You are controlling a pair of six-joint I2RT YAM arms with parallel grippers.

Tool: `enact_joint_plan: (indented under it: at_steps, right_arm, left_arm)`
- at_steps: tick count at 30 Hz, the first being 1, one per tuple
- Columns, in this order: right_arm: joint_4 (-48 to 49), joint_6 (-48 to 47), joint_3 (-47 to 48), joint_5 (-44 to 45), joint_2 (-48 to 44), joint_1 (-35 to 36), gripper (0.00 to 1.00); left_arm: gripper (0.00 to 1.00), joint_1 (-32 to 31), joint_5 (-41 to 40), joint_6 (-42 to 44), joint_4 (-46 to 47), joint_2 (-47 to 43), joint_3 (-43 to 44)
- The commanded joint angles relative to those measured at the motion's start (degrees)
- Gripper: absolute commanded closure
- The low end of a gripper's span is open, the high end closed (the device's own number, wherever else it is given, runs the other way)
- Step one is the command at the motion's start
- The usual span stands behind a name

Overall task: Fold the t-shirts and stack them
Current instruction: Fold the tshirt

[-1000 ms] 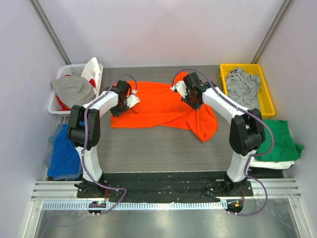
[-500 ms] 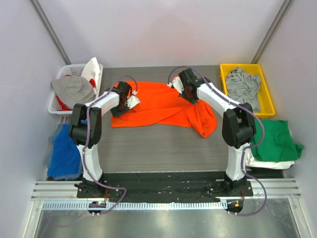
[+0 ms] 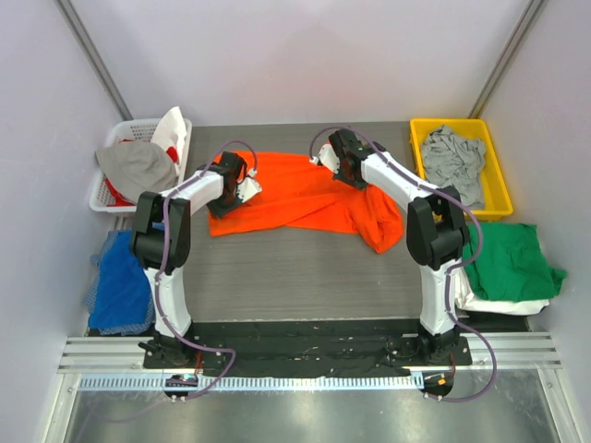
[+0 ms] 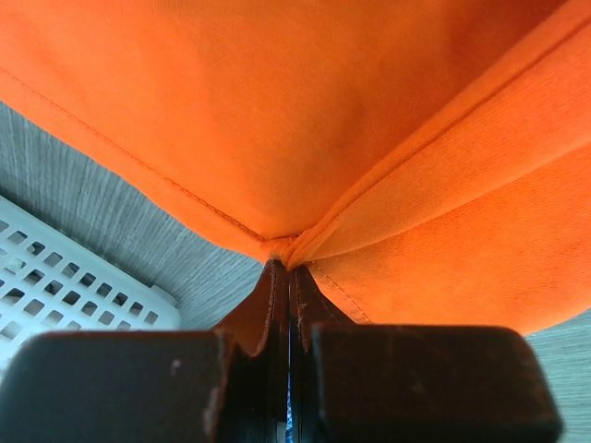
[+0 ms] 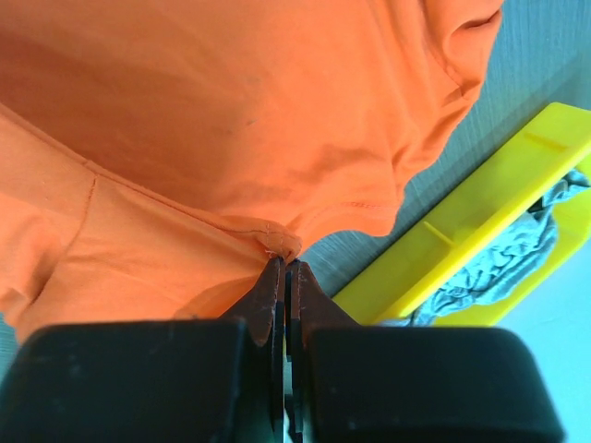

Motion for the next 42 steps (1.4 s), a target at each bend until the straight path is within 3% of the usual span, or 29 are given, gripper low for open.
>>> enact_joint_plan:
  at_steps: [1,11,22,33,36,38,42]
  right_arm:
    - [2.0,-3.96,2.6,4.56,0.74,-0.21,0.99]
    - [2.09,-4.4,5.76,2.37,3.73,-0.12,0.99]
    - [2.09,-4.67,3.04,1.22,3.21,0.05,0.99]
    - [2.35,-3.79,1.81,0.25,3.12,0.14,0.99]
    - [2.44,-3.61,2.16,0.51,3.29,0.23,0.99]
    - [2.7,-3.52,2.34,1.13,3.56,0.32,0.97]
    - [3.05,-3.35,2.42,1.57,4.0,0.41,0.83]
  left_arm:
    - [1.0,0.4,-1.86,1.07,1.2,1.21,2.33]
    - [1.0,0.48,-3.53,0.55,2.52,2.53,4.52]
    - [1.0,0.57,-4.76,-0.25,2.26,2.79,10.59]
    - [1.0,0.57,-5.2,-0.16,2.96,3.06,10.77]
    - [0.93,0.57,-5.29,-0.42,3.49,3.15,10.5]
    - [0.82,0.57,-5.47,-0.77,4.19,2.8,10.07]
    - [0.65,0.57,-6.52,-1.56,7.0,2.09,8.84]
